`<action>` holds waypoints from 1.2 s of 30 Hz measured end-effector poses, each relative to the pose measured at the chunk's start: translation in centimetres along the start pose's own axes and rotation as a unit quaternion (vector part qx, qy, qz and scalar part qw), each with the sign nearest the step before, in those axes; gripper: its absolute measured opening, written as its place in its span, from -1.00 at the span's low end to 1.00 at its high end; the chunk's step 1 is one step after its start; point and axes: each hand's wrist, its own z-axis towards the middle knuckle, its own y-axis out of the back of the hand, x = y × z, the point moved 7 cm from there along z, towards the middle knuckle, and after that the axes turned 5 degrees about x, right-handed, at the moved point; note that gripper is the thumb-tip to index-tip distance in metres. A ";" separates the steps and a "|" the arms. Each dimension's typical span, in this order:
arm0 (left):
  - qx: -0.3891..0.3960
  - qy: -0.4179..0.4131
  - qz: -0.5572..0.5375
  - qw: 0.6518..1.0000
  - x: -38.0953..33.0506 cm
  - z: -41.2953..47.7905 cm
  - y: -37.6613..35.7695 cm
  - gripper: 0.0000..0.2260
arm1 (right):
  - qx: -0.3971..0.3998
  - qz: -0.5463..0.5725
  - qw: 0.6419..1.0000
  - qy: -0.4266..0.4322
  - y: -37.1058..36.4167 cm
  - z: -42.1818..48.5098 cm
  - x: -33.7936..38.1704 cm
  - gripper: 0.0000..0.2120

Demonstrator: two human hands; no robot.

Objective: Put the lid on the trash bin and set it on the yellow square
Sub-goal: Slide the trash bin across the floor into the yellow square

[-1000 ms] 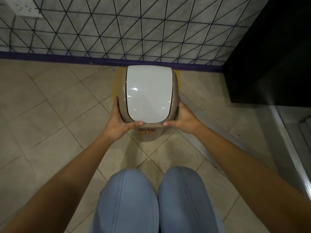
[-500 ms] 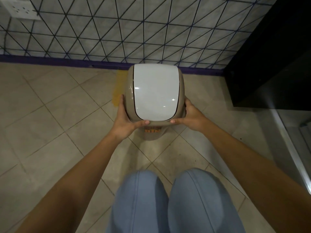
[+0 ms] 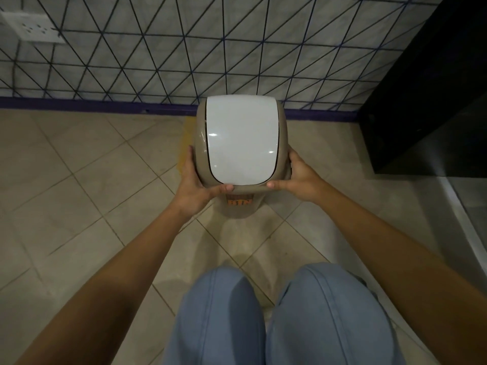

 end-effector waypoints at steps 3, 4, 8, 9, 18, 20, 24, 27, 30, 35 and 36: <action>-0.002 -0.006 -0.004 1.000 -0.1 0.5 -0.1 0.17 | -0.005 0.005 1.000 -0.004 0.2 0.5 -0.3 -0.02; -0.003 -0.013 -0.002 1.000 -0.3 0.7 -0.1 0.14 | -0.009 0.007 1.000 -0.004 0.3 0.8 -0.4 -0.02; -0.008 -0.041 0.001 0.999 -1.0 1.7 -0.1 0.00 | -0.023 0.010 1.000 -0.004 0.9 1.8 -0.2 -0.02; -0.008 -0.045 0.000 0.999 -1.1 1.9 -0.1 -0.01 | -0.025 0.009 1.000 -0.001 1.0 1.9 -0.2 -0.03; -0.046 -0.075 0.007 0.996 -1.1 3.3 0.4 -0.22 | -0.089 -0.025 0.995 0.023 1.8 2.4 0.8 -0.19; -0.067 -0.081 0.019 0.994 -1.1 3.2 0.5 -0.32 | -0.098 -0.033 0.995 0.015 1.9 2.5 0.8 -0.18; -0.083 -0.087 0.034 0.992 -1.1 3.3 0.6 -0.34 | -0.102 -0.038 0.994 0.003 2.2 2.7 0.6 -0.15; -0.081 -0.083 0.030 0.993 -1.0 3.7 0.7 -0.34 | -0.107 -0.032 0.994 -0.003 2.4 3.1 0.6 -0.15; -0.078 -0.074 0.028 0.994 -0.9 4.2 0.8 -0.31 | -0.111 -0.027 0.993 -0.007 2.6 3.5 0.7 -0.16; -0.072 -0.068 0.028 0.995 -0.8 5.0 0.9 -0.29 | -0.114 -0.034 0.993 -0.011 2.9 4.2 0.7 -0.16; -0.074 -0.067 0.027 0.995 -0.8 5.2 0.9 -0.28 | -0.119 -0.039 0.992 -0.011 3.1 4.4 0.8 -0.16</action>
